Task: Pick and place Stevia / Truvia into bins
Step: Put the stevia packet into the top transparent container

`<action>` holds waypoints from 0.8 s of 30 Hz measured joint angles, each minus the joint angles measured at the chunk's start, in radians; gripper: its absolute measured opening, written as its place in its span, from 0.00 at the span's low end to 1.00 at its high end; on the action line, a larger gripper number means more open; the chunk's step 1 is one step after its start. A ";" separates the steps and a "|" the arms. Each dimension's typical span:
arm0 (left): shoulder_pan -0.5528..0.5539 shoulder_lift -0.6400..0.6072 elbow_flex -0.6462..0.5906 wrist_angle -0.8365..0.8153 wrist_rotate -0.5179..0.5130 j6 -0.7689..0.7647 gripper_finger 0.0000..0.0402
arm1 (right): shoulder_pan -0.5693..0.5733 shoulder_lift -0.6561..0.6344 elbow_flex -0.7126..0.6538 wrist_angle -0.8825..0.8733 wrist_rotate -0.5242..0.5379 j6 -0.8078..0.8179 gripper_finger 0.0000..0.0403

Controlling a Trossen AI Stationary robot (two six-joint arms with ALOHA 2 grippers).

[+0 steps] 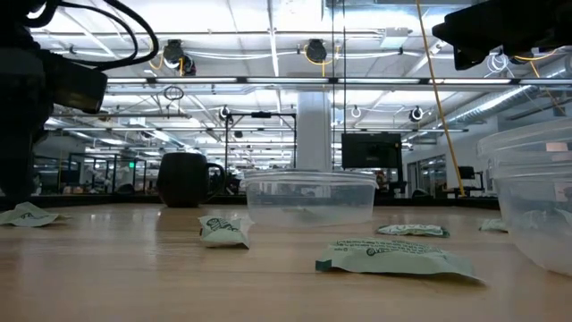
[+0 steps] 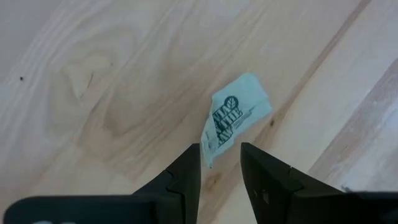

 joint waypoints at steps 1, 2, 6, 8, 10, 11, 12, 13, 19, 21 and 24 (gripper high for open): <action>0.000 0.000 0.000 0.000 0.000 0.003 0.30 | 0.000 0.000 0.000 0.000 0.000 0.000 0.24; 0.000 0.000 0.000 0.000 -0.005 0.004 0.30 | 0.000 0.000 0.000 0.000 0.000 0.000 0.24; 0.001 0.000 0.000 0.000 -0.011 0.007 0.30 | 0.000 0.000 0.000 0.000 0.000 0.000 0.24; 0.001 0.000 0.000 0.000 -0.021 0.005 0.30 | 0.000 0.000 0.000 0.000 0.000 0.000 0.24; 0.001 0.006 -0.006 0.006 -0.027 0.002 0.30 | 0.000 0.000 0.000 0.000 0.000 0.000 0.24; 0.001 0.013 -0.010 0.006 -0.026 0.002 0.30 | 0.000 0.000 0.000 0.000 0.000 0.000 0.24; 0.001 0.020 -0.017 0.005 -0.026 0.002 0.30 | 0.000 0.000 0.000 0.001 0.000 0.000 0.24; 0.001 0.030 -0.023 0.005 -0.026 0.002 0.30 | 0.000 0.000 0.000 0.002 0.000 0.000 0.24; 0.000 0.081 -0.033 0.057 -0.031 0.012 0.30 | 0.000 0.000 0.000 0.005 0.000 0.000 0.24; 0.000 0.082 -0.033 0.059 -0.030 0.018 0.30 | 0.000 0.000 0.000 0.008 0.000 0.000 0.24; 0.000 0.082 -0.033 0.060 -0.031 0.041 0.29 | 0.000 0.000 0.000 0.009 0.000 0.000 0.24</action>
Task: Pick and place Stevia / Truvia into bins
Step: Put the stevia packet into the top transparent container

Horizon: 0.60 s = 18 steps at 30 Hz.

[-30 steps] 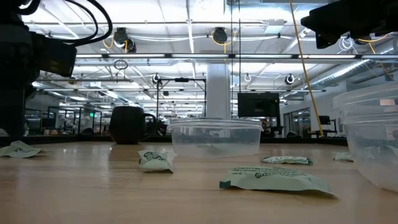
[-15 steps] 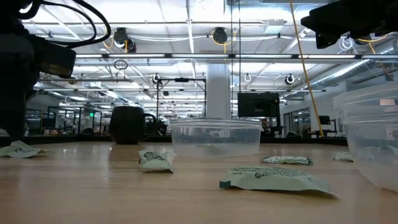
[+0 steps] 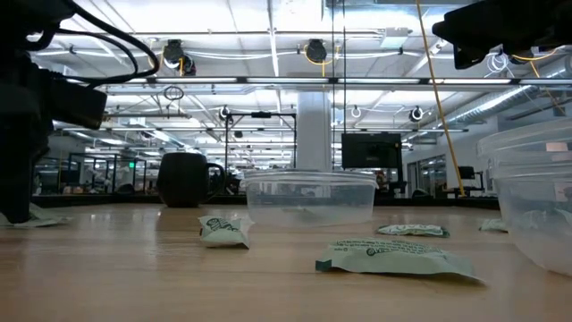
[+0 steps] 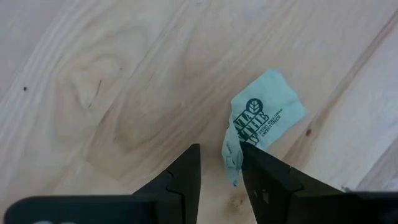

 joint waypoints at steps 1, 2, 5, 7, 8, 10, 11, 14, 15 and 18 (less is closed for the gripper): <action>0.000 -0.001 -0.001 0.001 -0.001 0.011 0.28 | 0.000 0.000 0.000 0.000 0.000 0.000 0.24; 0.000 -0.001 -0.001 0.002 -0.003 0.022 0.25 | 0.000 0.000 0.000 0.000 0.000 0.000 0.24; 0.000 -0.001 -0.001 0.012 -0.011 0.042 0.16 | 0.000 0.000 0.000 0.000 0.000 0.000 0.24; 0.000 0.000 -0.001 0.017 -0.021 0.043 0.08 | 0.000 0.000 0.000 0.000 0.000 0.000 0.24; 0.000 0.001 0.002 0.015 -0.028 0.042 0.04 | 0.000 0.000 0.000 0.000 0.000 0.000 0.24; 0.003 0.003 0.011 0.012 -0.042 0.033 0.03 | 0.000 0.000 0.000 0.002 0.001 0.000 0.24; 0.005 0.004 0.018 0.010 -0.055 0.021 0.04 | 0.000 0.000 0.000 0.003 0.001 0.000 0.24; 0.024 0.003 0.040 0.057 -0.111 0.011 0.05 | 0.000 0.000 0.000 0.004 0.001 0.000 0.24; 0.033 0.003 0.045 0.091 -0.128 0.031 0.05 | 0.000 0.000 0.000 0.009 0.001 -0.001 0.24; 0.067 0.003 0.063 0.235 -0.181 0.139 0.02 | 0.000 0.000 0.000 0.028 0.002 -0.002 0.24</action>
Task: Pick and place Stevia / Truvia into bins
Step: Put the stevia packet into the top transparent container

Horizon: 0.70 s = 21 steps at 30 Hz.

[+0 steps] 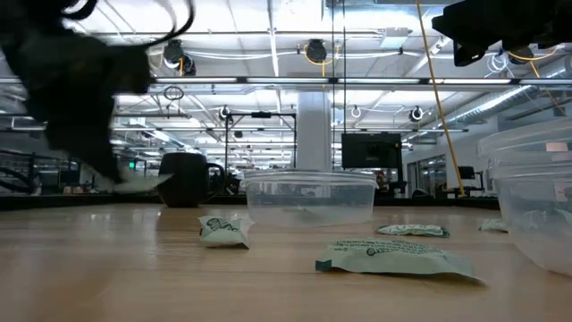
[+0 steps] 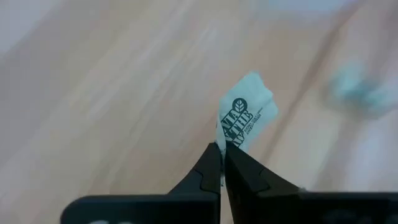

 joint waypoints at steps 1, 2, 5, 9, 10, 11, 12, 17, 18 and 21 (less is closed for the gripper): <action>0.013 0.000 0.007 0.055 -0.020 0.039 0.02 | 0.000 0.000 0.000 0.004 0.000 0.000 0.24; 0.026 0.000 0.016 0.109 -0.040 0.080 0.02 | 0.000 0.000 0.000 0.006 0.000 0.000 0.24; 0.065 0.000 0.044 0.228 -0.069 0.203 0.04 | 0.000 0.000 0.000 0.007 0.000 -0.002 0.24; 0.121 0.000 0.091 0.299 -0.065 0.353 0.02 | 0.000 0.000 0.000 0.010 0.001 -0.015 0.24; 0.137 0.001 0.104 0.299 -0.065 0.383 0.02 | 0.000 0.000 0.000 0.012 0.001 -0.024 0.24; 0.155 0.008 0.119 0.301 -0.068 0.408 0.02 | 0.000 0.000 0.000 0.013 0.001 -0.029 0.24; 0.172 0.016 0.133 0.304 -0.074 0.428 0.02 | 0.000 0.000 0.000 0.014 0.002 -0.031 0.24; 0.251 0.114 0.222 0.330 -0.044 0.513 0.05 | 0.000 0.000 0.000 0.027 0.002 -0.036 0.24; 0.263 0.145 0.243 0.320 -0.031 0.533 0.05 | 0.000 0.000 0.000 0.034 0.002 -0.041 0.24; 0.280 0.251 0.326 0.306 -0.015 0.625 0.02 | 0.000 0.000 0.000 0.047 0.002 -0.052 0.24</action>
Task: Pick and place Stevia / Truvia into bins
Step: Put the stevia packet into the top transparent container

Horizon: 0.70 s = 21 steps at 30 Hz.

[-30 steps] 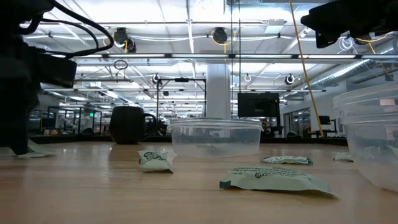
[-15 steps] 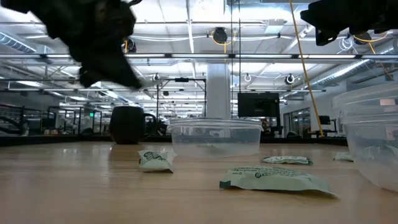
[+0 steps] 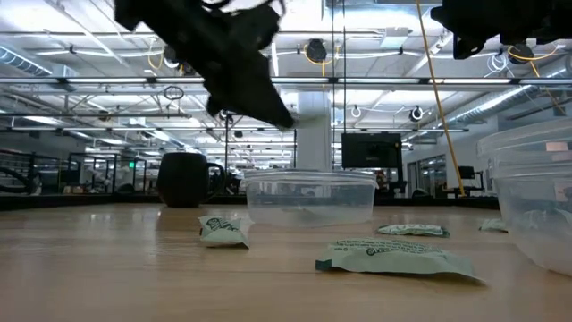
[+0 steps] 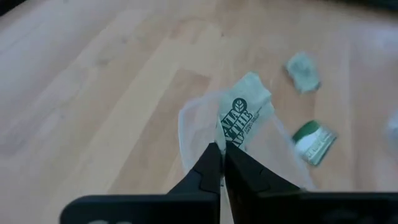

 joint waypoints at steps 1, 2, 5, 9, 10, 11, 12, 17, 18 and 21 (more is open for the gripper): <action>0.002 0.030 0.030 -0.031 0.000 0.030 0.02 | 0.000 0.000 0.000 0.003 0.000 0.000 0.24; 0.004 0.059 0.066 -0.064 -0.002 0.056 0.02 | 0.000 0.000 0.000 0.002 0.000 0.000 0.24; 0.003 0.135 0.173 -0.210 -0.017 0.096 0.04 | 0.000 0.000 0.000 0.000 0.000 0.000 0.24; 0.003 0.215 0.303 -0.353 -0.016 0.102 0.07 | 0.000 0.000 0.000 -0.006 0.000 -0.007 0.24; 0.003 0.232 0.330 -0.372 -0.011 0.109 0.06 | 0.000 0.000 0.000 -0.008 0.000 -0.008 0.24; 0.003 0.248 0.351 -0.379 0.007 0.121 0.05 | 0.000 0.000 0.000 -0.010 0.000 -0.008 0.24; 0.003 0.266 0.369 -0.388 0.024 0.134 0.04 | 0.000 0.000 0.000 -0.011 0.000 -0.008 0.24; 0.003 0.329 0.408 -0.410 0.062 0.175 0.03 | 0.000 0.000 0.000 -0.010 0.000 -0.008 0.24; 0.003 0.337 0.410 -0.410 0.062 0.174 0.05 | 0.000 0.000 0.000 -0.012 0.000 -0.008 0.24; 0.003 0.340 0.409 -0.438 0.059 0.171 0.10 | 0.000 0.000 0.000 -0.012 0.000 -0.008 0.24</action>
